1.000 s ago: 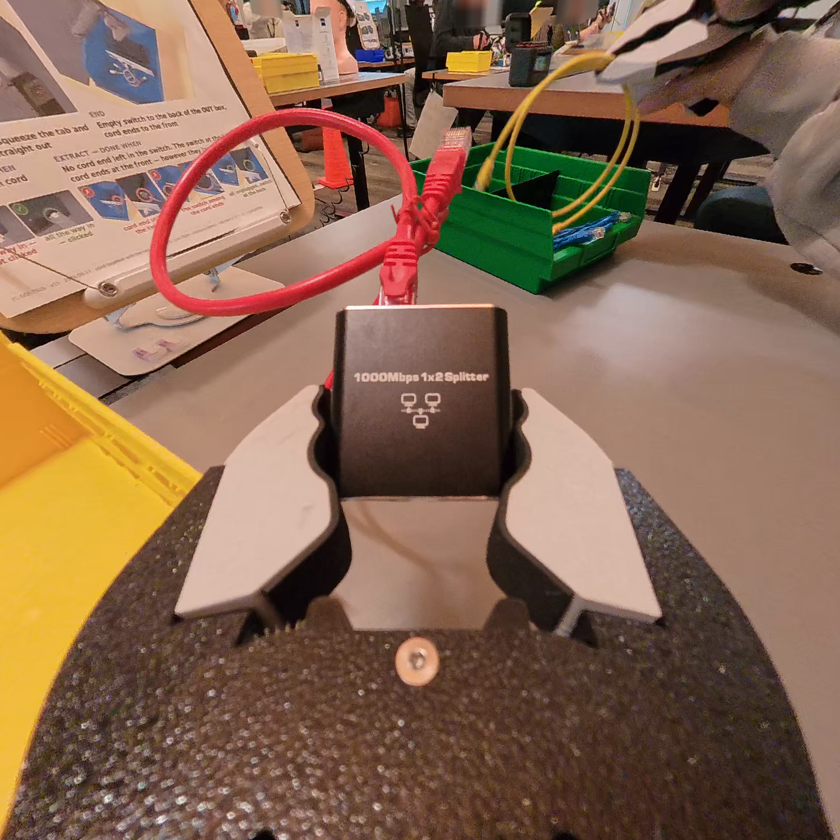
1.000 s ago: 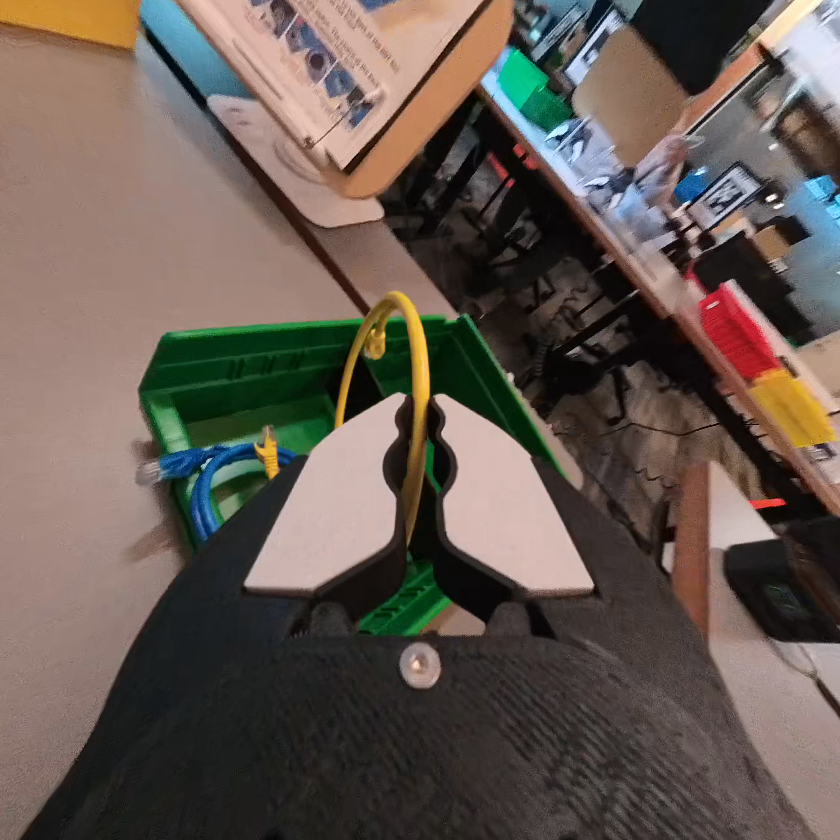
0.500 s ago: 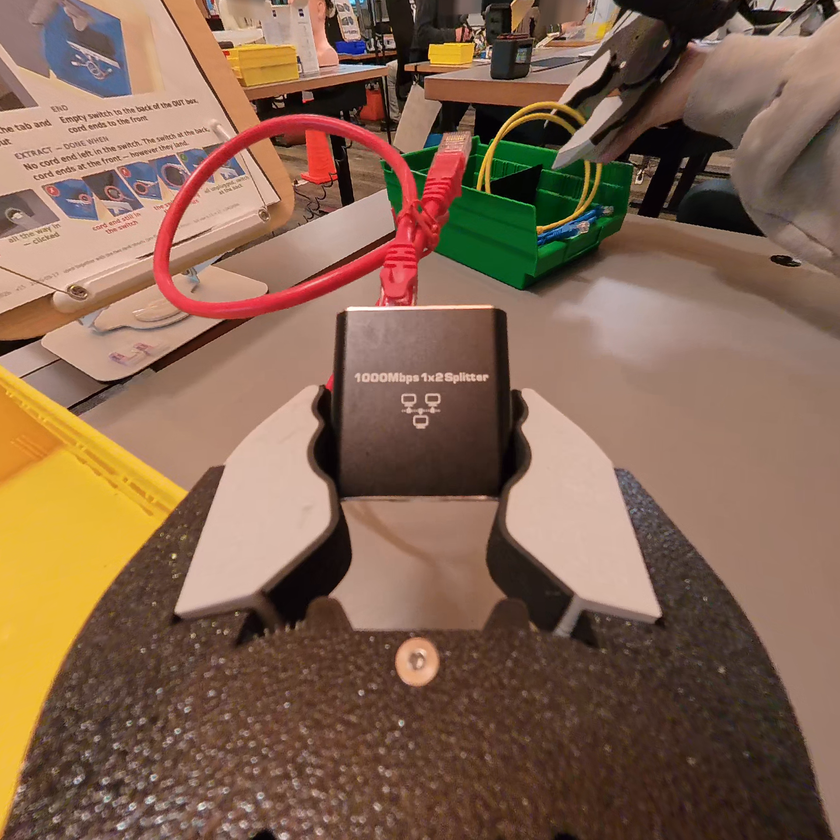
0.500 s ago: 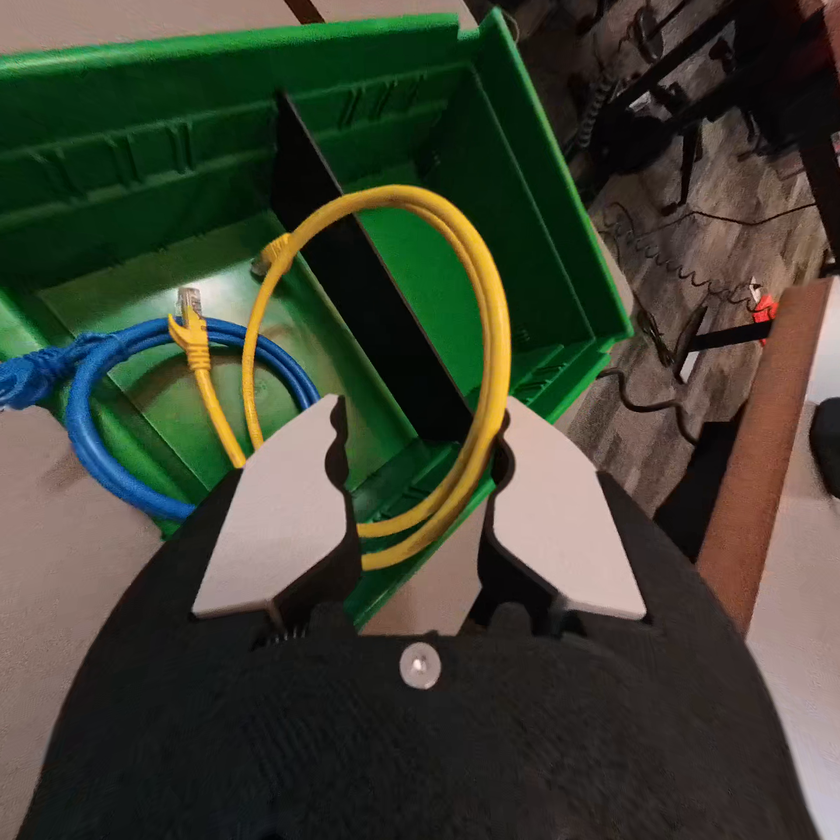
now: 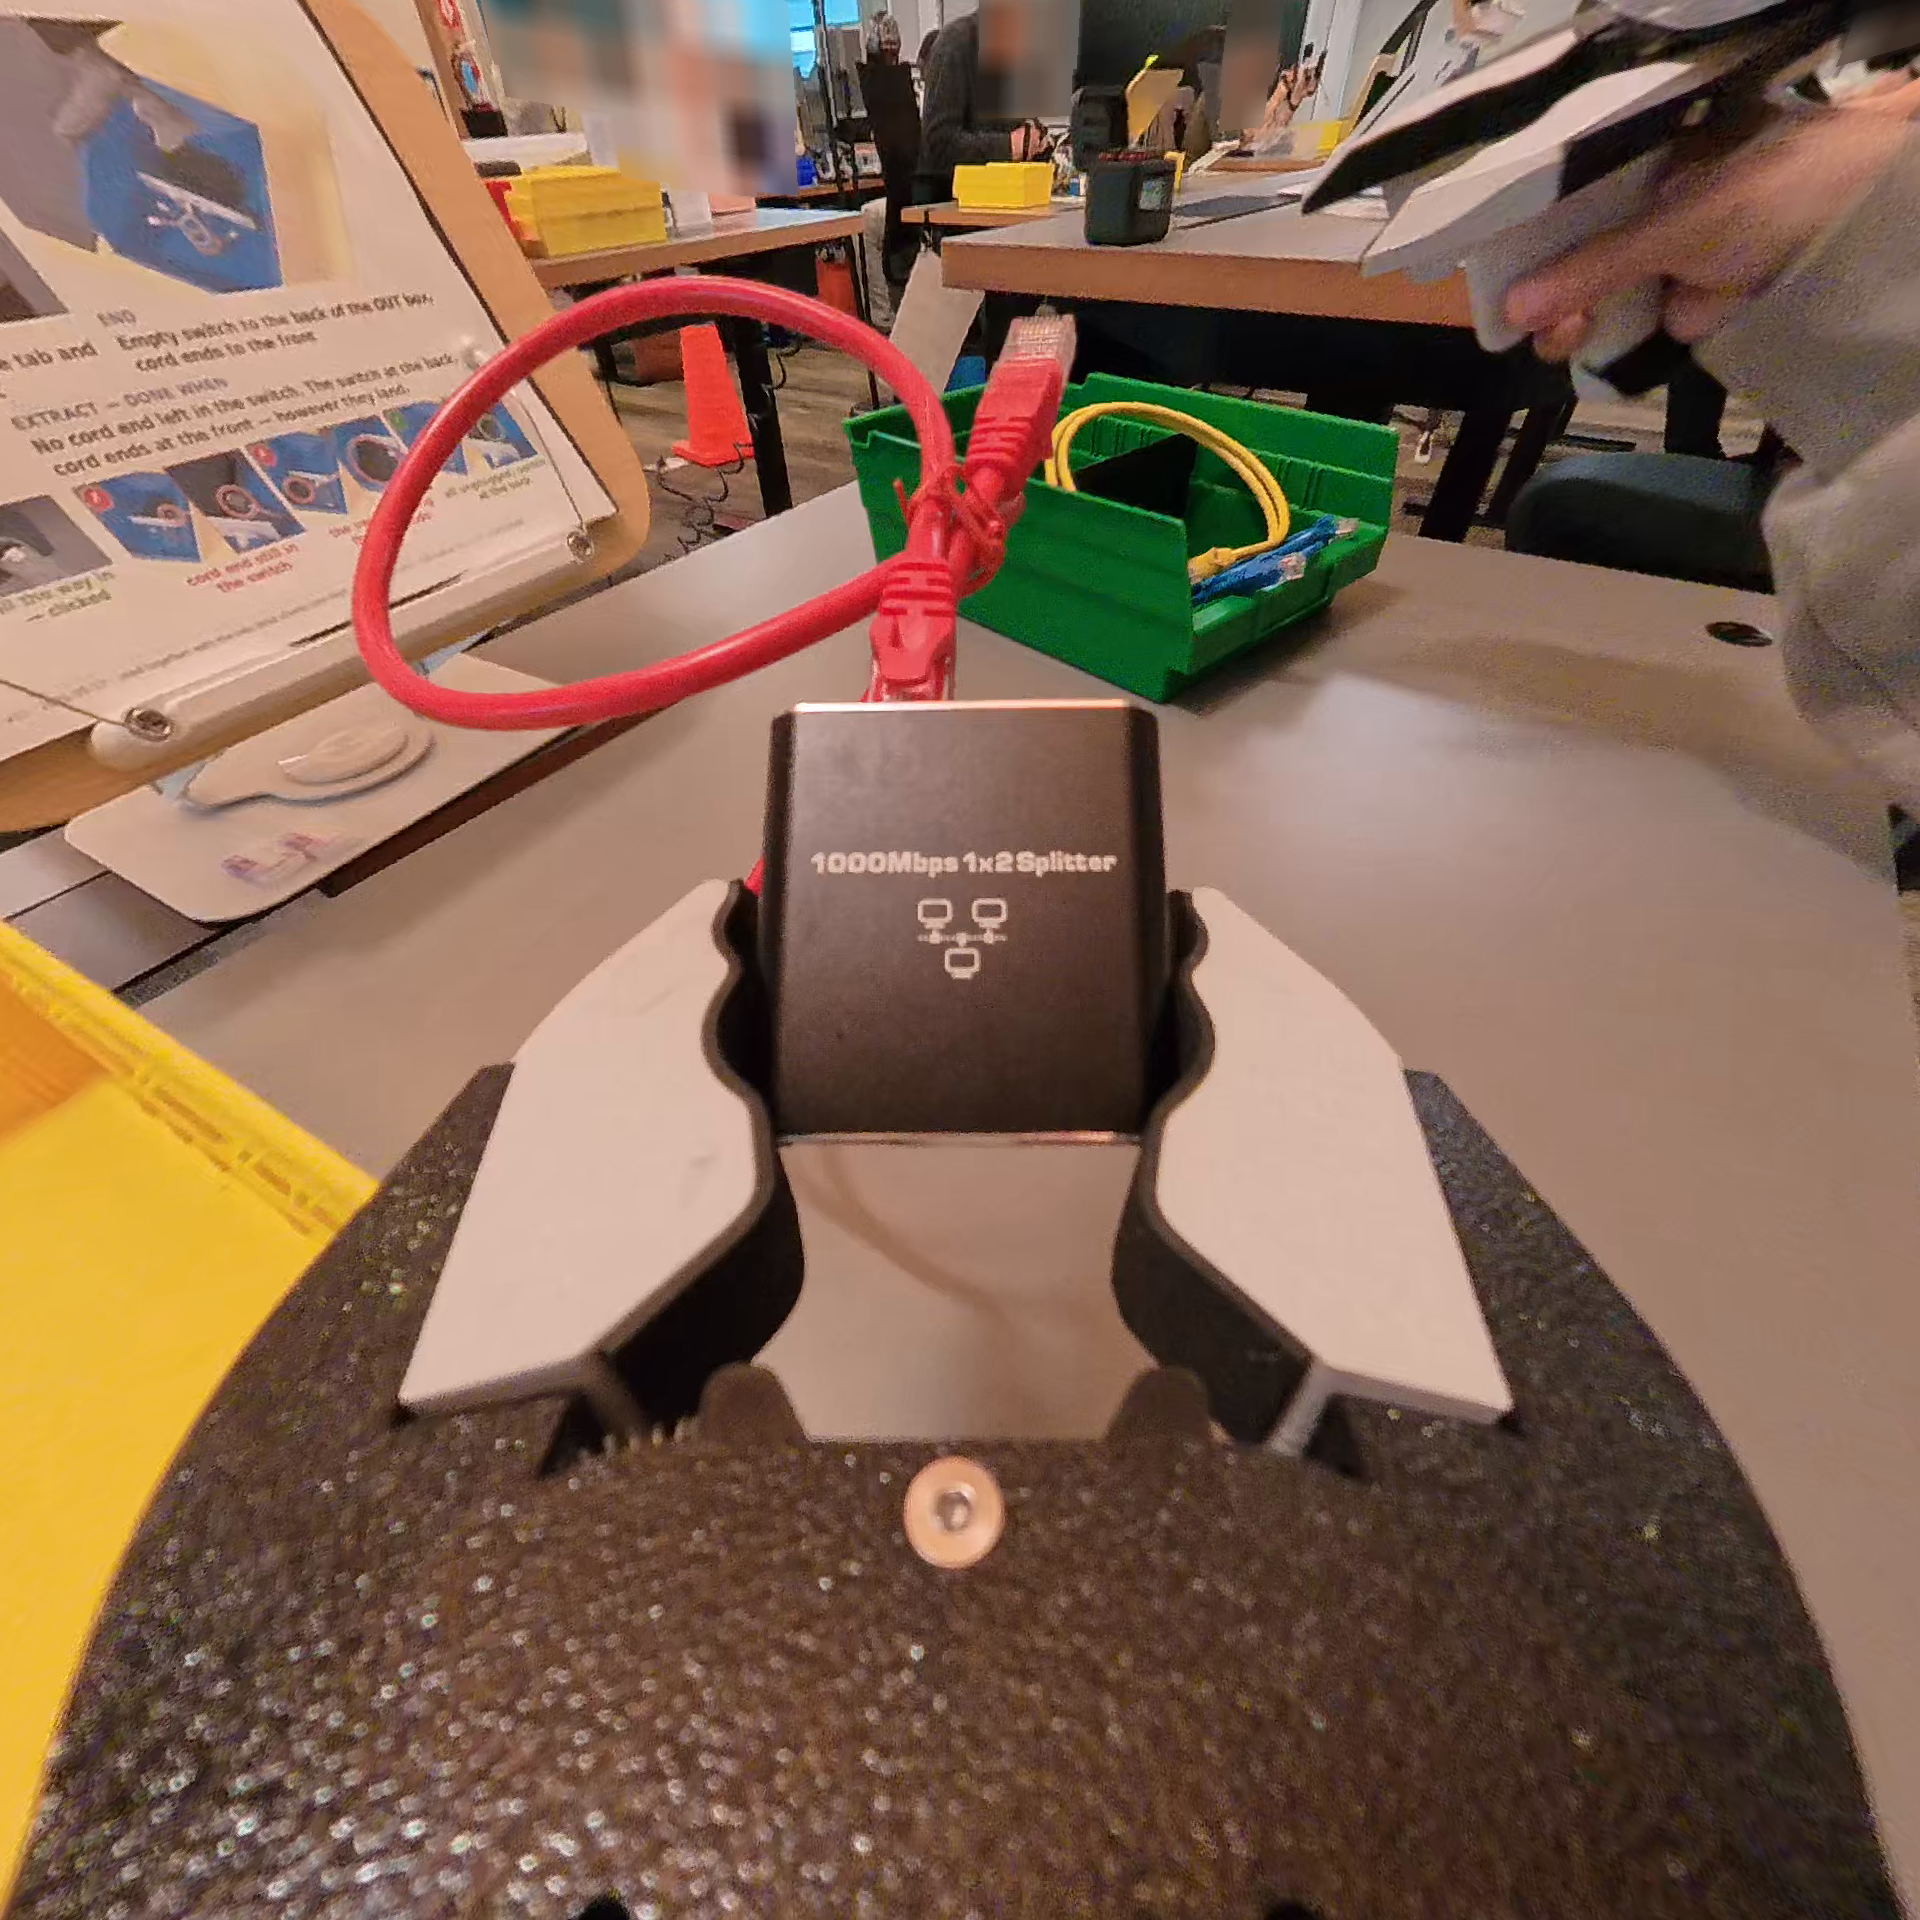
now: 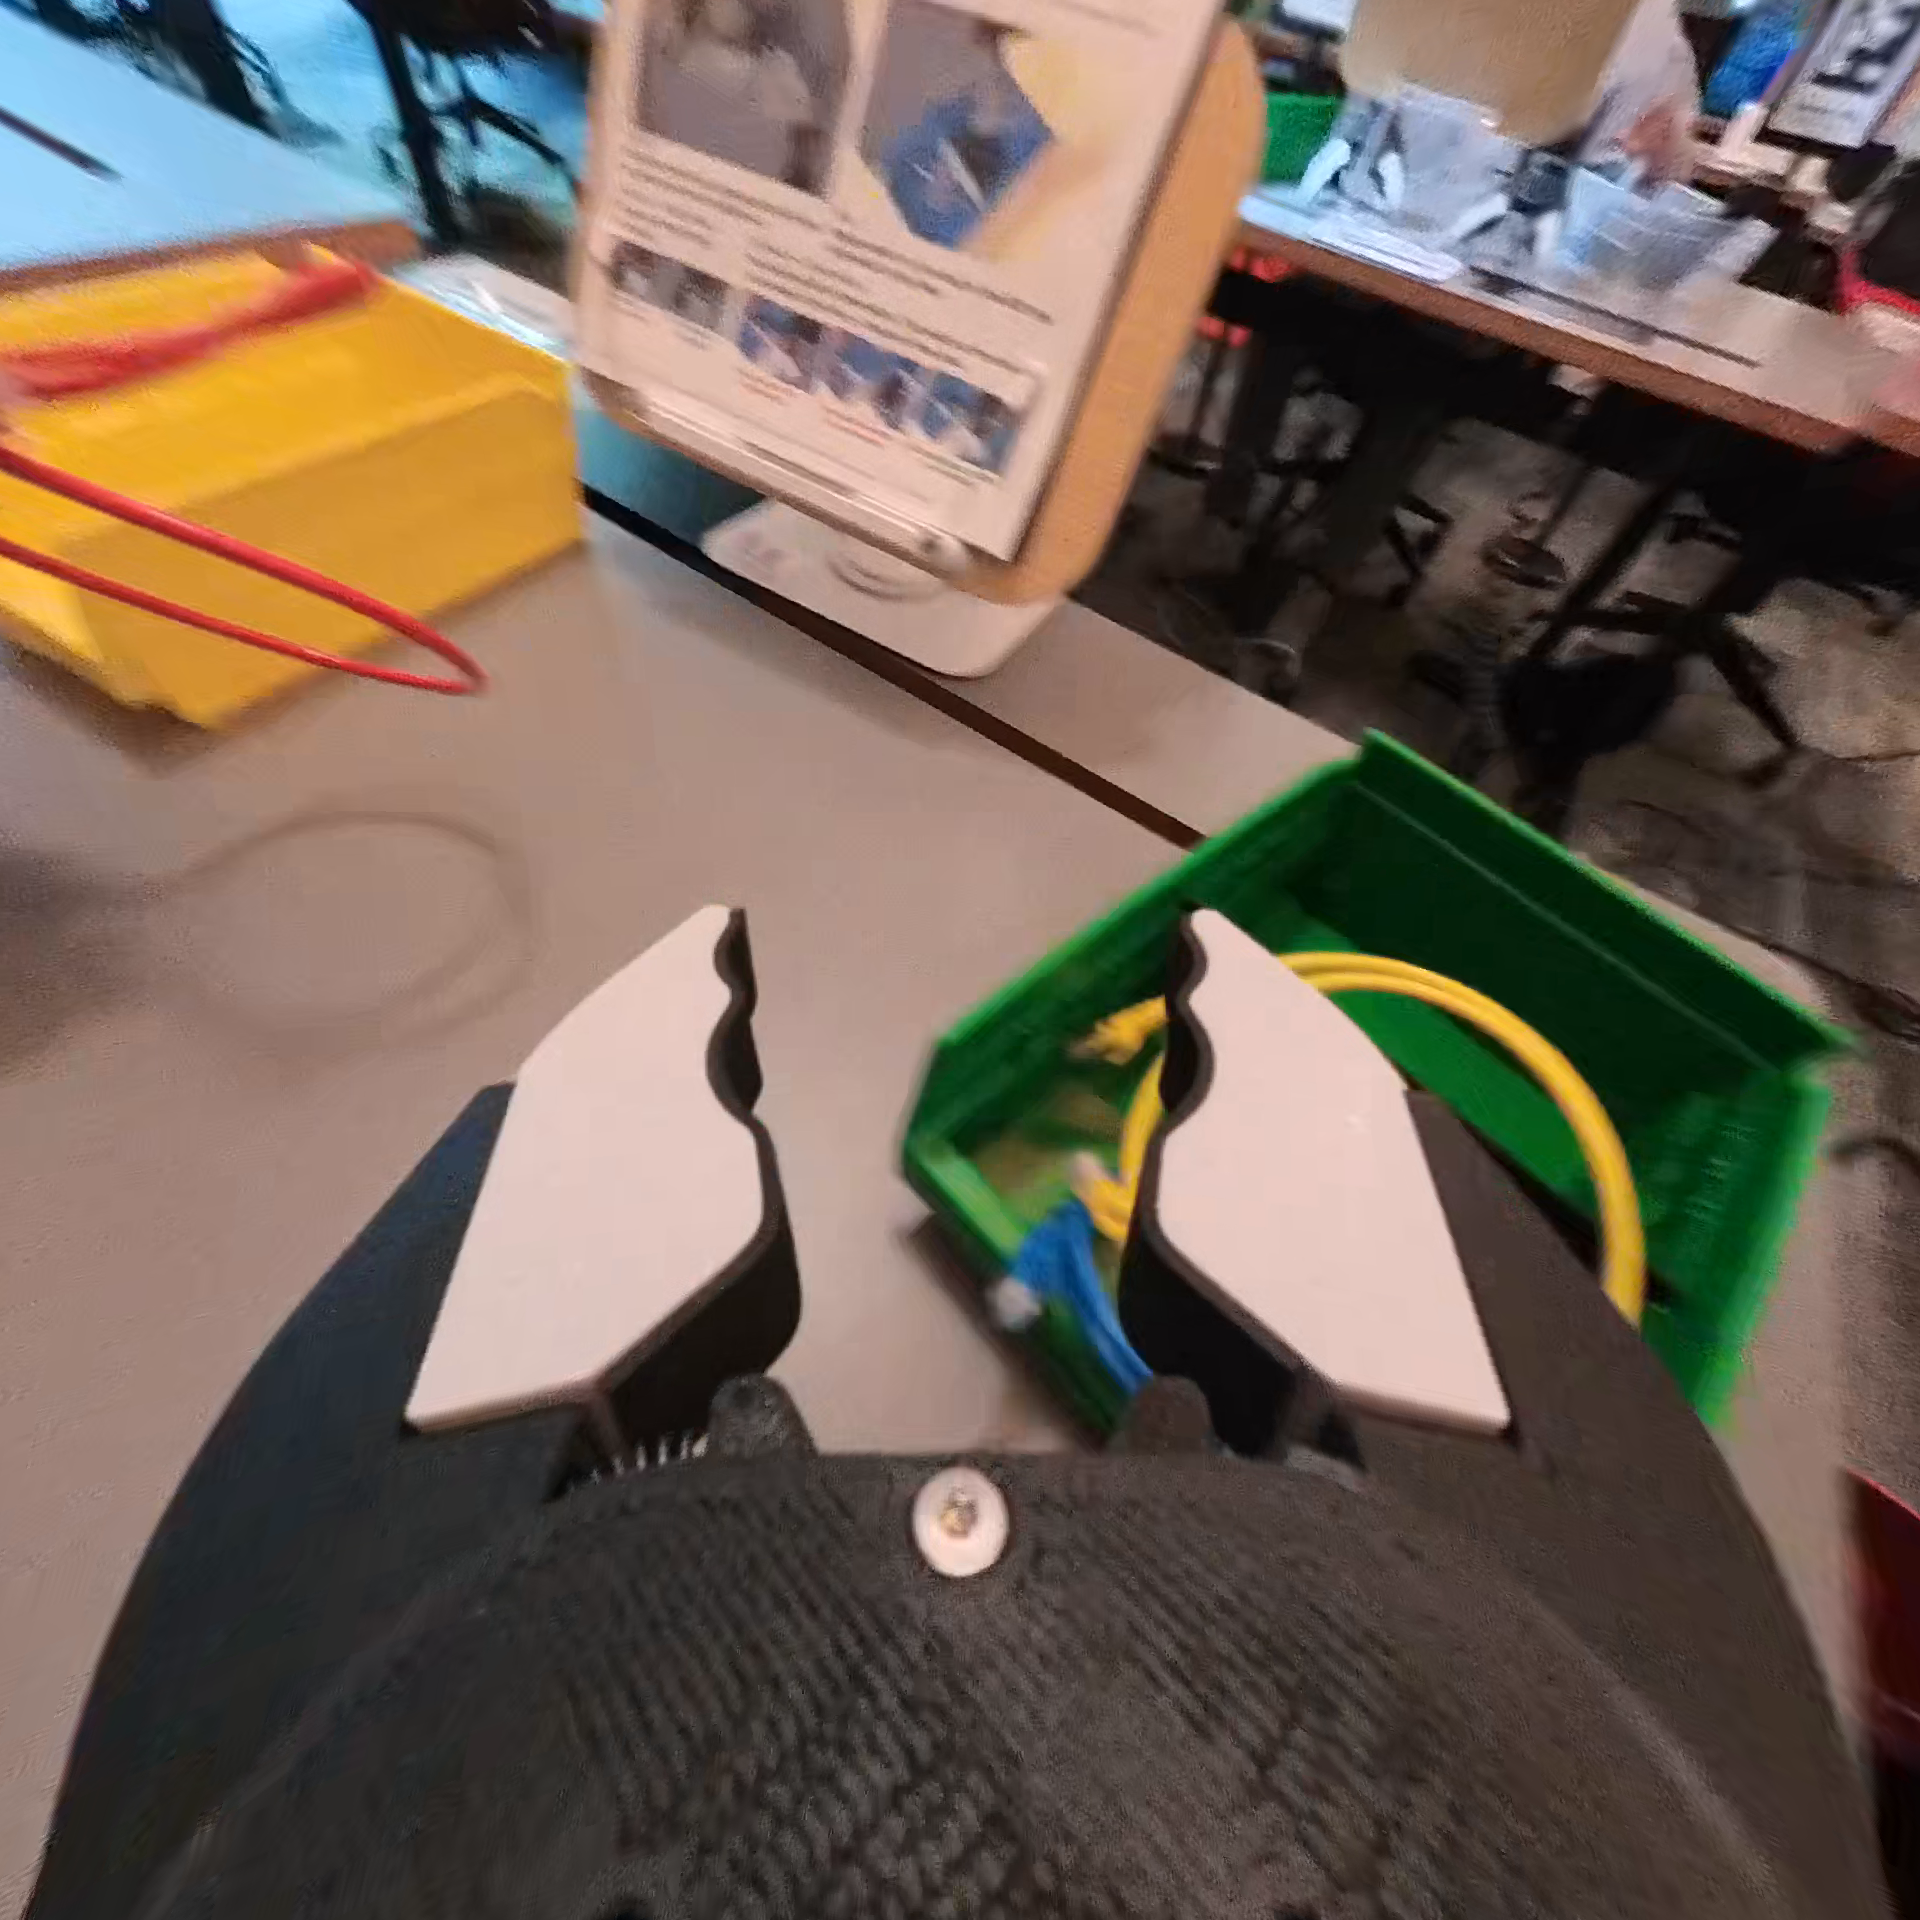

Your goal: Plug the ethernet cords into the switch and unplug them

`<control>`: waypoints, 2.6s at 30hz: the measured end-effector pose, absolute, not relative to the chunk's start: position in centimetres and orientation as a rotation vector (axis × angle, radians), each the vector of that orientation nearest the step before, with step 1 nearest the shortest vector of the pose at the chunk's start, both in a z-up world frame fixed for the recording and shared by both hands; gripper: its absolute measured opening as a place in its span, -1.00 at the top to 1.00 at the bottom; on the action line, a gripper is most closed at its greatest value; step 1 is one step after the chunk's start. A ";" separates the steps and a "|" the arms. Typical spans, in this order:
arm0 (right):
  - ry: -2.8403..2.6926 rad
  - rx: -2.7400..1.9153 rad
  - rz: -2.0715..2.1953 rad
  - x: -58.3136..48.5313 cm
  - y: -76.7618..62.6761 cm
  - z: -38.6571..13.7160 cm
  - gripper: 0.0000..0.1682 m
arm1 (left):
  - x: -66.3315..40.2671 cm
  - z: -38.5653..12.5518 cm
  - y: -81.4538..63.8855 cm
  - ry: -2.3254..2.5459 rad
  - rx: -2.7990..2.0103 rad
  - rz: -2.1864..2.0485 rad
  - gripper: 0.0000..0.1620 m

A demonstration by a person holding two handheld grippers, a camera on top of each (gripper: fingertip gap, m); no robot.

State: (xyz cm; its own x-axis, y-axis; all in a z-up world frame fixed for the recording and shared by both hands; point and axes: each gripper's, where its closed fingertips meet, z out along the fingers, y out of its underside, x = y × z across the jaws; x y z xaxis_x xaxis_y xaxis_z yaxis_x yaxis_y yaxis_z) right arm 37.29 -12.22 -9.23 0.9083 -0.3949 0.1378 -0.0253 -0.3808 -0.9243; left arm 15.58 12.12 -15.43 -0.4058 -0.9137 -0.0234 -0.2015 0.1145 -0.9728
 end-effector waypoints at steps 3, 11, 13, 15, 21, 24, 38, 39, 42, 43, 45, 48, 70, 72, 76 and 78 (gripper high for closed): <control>0.265 -1.796 -0.112 28.3 -6.1 -8.8 0.29 | 15.7 -14.9 11.4 1.698 -1.058 -1.331 0.09; 0.338 -1.533 0.458 16.1 4.8 -11.4 0.56 | 15.6 -14.5 9.2 1.754 -0.951 -1.264 0.09; 0.433 -1.450 0.520 16.6 5.7 -11.5 0.53 | 15.7 -14.4 8.9 1.752 -0.934 -1.243 0.09; 0.480 -1.389 0.570 17.1 6.1 -11.3 0.57 | 15.8 -14.6 8.6 1.764 -0.914 -1.197 0.09; 0.534 -1.303 0.724 16.3 6.6 -10.9 0.73 | 16.4 -15.0 7.5 1.787 -0.870 -1.118 0.09; 0.582 -1.267 0.761 16.6 6.6 -11.3 0.78 | 16.6 -15.1 7.3 1.784 -0.854 -1.080 0.09; 0.679 -1.235 0.819 17.2 6.7 -12.4 0.72 | 17.6 -16.6 7.3 1.794 -0.838 -0.922 0.09; 0.689 -1.229 0.812 17.4 6.7 -12.5 0.76 | 17.7 -16.7 7.1 1.793 -0.843 -0.921 0.09; 0.707 -1.207 0.795 17.9 6.6 -12.6 0.82 | 18.0 -17.1 6.9 1.797 -0.869 -0.908 0.09; 0.716 -1.209 0.778 18.0 6.5 -12.8 0.81 | 18.0 -17.3 6.9 1.797 -0.872 -0.898 0.09; 0.733 -1.210 0.761 18.2 6.4 -13.0 0.81 | 18.2 -17.5 6.8 1.795 -0.880 -0.890 0.09; 0.746 -1.231 0.732 18.4 6.3 -13.4 0.80 | 18.5 -17.8 6.7 1.786 -0.874 -0.876 0.09; 0.726 -1.078 1.013 17.1 4.3 -13.2 0.82 | 17.4 -15.6 4.5 1.609 -0.461 -0.926 0.08; 0.718 -1.067 1.049 16.9 4.1 -13.0 0.82 | 17.1 -15.0 4.3 1.574 -0.433 -0.949 0.08; 0.696 -1.091 1.083 16.7 3.8 -13.0 0.82 | 16.6 -14.8 3.8 1.572 -0.360 -0.965 0.08; 0.676 -1.098 1.116 16.6 3.7 -13.0 0.82 | 16.2 -14.6 3.3 1.577 -0.345 -1.037 0.08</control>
State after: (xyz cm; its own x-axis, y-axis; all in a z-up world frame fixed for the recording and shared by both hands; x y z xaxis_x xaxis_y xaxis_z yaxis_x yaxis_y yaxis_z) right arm 16.57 3.72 -13.01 0.3361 0.3587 -0.8708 -0.9380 0.0444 -0.3438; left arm 16.16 3.29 -14.62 -0.2973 -0.7064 -0.6423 0.3102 0.5648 -0.7647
